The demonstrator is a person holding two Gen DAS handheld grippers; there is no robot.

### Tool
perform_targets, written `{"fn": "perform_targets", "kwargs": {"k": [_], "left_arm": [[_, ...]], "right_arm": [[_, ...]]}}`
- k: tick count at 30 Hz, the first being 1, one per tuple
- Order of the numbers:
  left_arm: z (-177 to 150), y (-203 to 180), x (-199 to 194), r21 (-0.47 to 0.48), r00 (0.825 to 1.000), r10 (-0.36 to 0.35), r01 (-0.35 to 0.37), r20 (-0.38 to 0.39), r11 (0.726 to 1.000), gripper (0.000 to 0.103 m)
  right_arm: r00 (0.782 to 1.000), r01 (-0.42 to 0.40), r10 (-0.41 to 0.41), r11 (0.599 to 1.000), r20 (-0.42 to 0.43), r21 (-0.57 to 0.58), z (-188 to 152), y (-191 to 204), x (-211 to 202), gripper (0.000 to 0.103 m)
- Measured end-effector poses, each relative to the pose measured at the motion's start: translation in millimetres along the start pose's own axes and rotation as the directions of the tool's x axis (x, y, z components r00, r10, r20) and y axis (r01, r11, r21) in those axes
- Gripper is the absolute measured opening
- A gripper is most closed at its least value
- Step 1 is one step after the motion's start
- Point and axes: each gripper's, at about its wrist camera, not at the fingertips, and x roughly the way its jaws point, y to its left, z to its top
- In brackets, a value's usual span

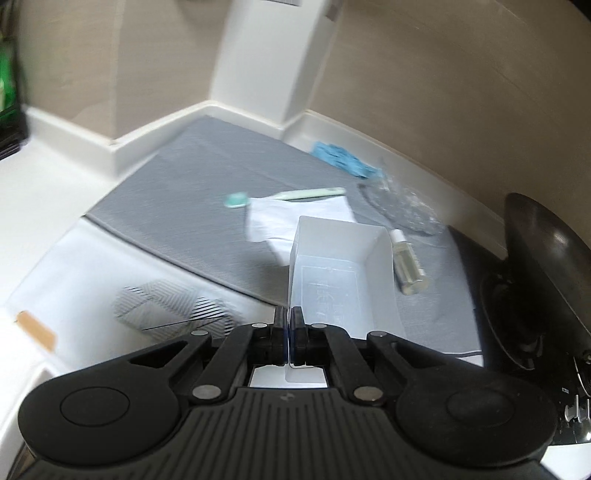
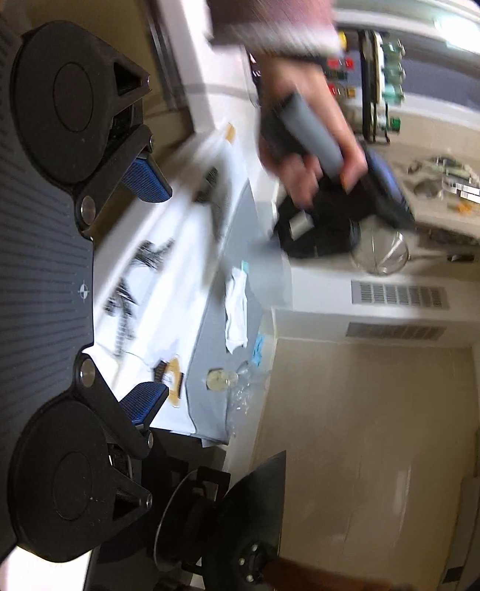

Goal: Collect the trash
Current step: 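Grasp the white box with the left tool while the right tool grasps the small bottle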

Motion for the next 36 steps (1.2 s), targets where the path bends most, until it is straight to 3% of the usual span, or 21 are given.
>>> {"fn": "perform_targets", "kwargs": {"k": [6, 12, 16, 19, 23, 26, 27, 28, 29, 30, 36], "left_arm": [[-12.0, 28.6, -19.8, -0.016, 0.999, -0.032, 0.032, 0.012, 0.999, 0.001], [-24.2, 55.4, -32.8, -0.037, 0.998, -0.058, 0.058, 0.018, 0.998, 0.001], [-25.5, 66.6, -28.8, -0.047, 0.999, -0.046, 0.047, 0.019, 0.998, 0.001], [-22.6, 71.9, -20.0, -0.056, 0.999, -0.032, 0.033, 0.013, 0.998, 0.001], [-15.3, 75.7, -1.0, -0.063, 1.000, -0.003, 0.003, 0.000, 0.998, 0.000], [-12.3, 79.5, 18.0, -0.061, 0.999, 0.042, -0.043, -0.024, 0.997, 0.001], [-12.1, 81.3, 25.0, -0.064, 0.998, 0.055, -0.058, -0.037, 0.996, 0.001], [-12.2, 82.9, 30.5, -0.068, 0.997, 0.063, -0.066, -0.048, 0.995, 0.001], [-12.4, 84.9, 34.6, -0.072, 0.996, 0.065, -0.069, -0.055, 0.995, 0.001], [-13.3, 86.0, 36.7, -0.073, 0.996, 0.067, -0.071, -0.057, 0.995, 0.000], [-18.0, 84.3, 19.7, -0.070, 0.997, 0.075, -0.076, -0.019, 0.995, 0.000]], "right_arm": [[0.992, 0.102, -0.094, 0.989, -0.079, 0.110, 39.3, -23.0, 71.7, 0.103], [0.965, 0.209, -0.165, 0.955, -0.204, 0.212, 65.4, -50.0, 159.4, 0.103], [0.937, 0.292, -0.239, 0.936, -0.254, 0.198, 70.1, -62.1, 217.5, 0.103], [0.917, 0.324, -0.253, 0.923, -0.309, 0.206, 67.3, -71.8, 255.8, 0.103], [0.909, 0.331, -0.242, 0.914, -0.340, 0.235, 66.9, -82.8, 287.5, 0.103], [0.885, 0.355, -0.260, 0.914, -0.385, 0.199, 62.4, -88.9, 307.8, 0.102], [0.883, 0.361, -0.276, 0.916, -0.379, 0.175, 61.0, -88.0, 310.8, 0.100], [0.881, 0.370, -0.292, 0.916, -0.373, 0.158, 61.3, -86.7, 310.8, 0.087], [0.889, 0.367, -0.296, 0.917, -0.350, 0.159, 62.8, -86.0, 307.8, 0.050], [0.886, 0.383, -0.316, 0.911, -0.340, 0.152, 63.9, -85.5, 305.4, 0.040], [0.911, 0.348, -0.248, 0.892, -0.330, 0.289, 61.4, -93.6, 275.9, 0.037]]}}
